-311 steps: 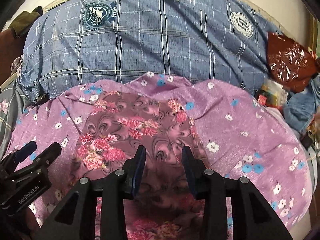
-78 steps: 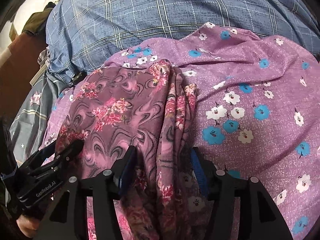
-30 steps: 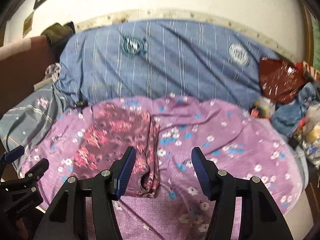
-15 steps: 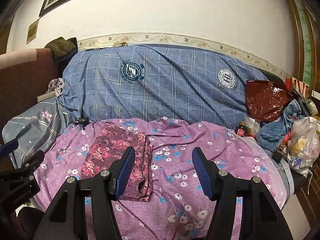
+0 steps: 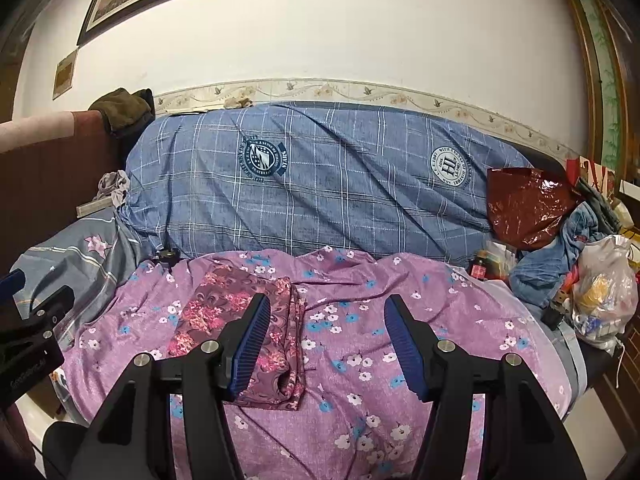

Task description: Fold small clothes

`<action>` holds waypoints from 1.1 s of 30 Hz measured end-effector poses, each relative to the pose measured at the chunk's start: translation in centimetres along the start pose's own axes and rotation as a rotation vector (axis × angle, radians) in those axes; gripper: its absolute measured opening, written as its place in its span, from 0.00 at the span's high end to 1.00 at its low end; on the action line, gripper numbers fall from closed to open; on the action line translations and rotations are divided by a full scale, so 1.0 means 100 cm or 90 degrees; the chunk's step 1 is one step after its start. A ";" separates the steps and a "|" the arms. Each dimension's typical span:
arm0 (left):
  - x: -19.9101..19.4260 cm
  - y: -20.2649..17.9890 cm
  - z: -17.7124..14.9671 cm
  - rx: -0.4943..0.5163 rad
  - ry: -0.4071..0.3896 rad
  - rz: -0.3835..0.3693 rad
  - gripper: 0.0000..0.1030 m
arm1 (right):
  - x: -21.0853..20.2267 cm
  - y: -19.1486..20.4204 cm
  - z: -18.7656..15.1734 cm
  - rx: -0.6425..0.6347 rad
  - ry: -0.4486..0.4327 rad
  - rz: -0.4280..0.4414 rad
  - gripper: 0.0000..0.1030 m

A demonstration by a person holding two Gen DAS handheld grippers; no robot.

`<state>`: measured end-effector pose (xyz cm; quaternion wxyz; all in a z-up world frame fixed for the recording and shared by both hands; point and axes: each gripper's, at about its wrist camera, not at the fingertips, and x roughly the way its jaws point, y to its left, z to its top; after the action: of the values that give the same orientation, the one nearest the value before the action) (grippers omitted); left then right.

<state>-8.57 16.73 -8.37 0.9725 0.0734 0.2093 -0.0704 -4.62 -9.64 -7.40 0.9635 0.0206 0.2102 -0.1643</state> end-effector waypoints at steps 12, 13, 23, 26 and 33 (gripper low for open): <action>0.006 0.000 0.007 0.001 0.020 -0.040 0.21 | 0.000 -0.001 -0.001 0.000 0.001 0.006 0.41; 0.007 0.000 0.008 0.001 0.024 -0.046 0.21 | 0.000 -0.001 -0.001 0.000 0.001 0.006 0.41; 0.003 -0.005 0.010 0.000 0.024 -0.054 0.21 | 0.004 0.002 0.000 -0.005 0.003 0.006 0.41; 0.004 -0.005 0.013 -0.003 0.021 -0.050 0.21 | 0.004 0.002 0.001 -0.006 0.004 0.003 0.41; 0.005 -0.010 0.014 -0.002 0.017 -0.049 0.21 | 0.006 0.003 0.001 -0.007 0.006 0.003 0.41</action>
<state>-7.75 15.47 -7.44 0.9664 0.0649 0.2247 -0.1067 -3.96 -9.55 -7.57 0.9630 0.0161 0.2153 -0.1610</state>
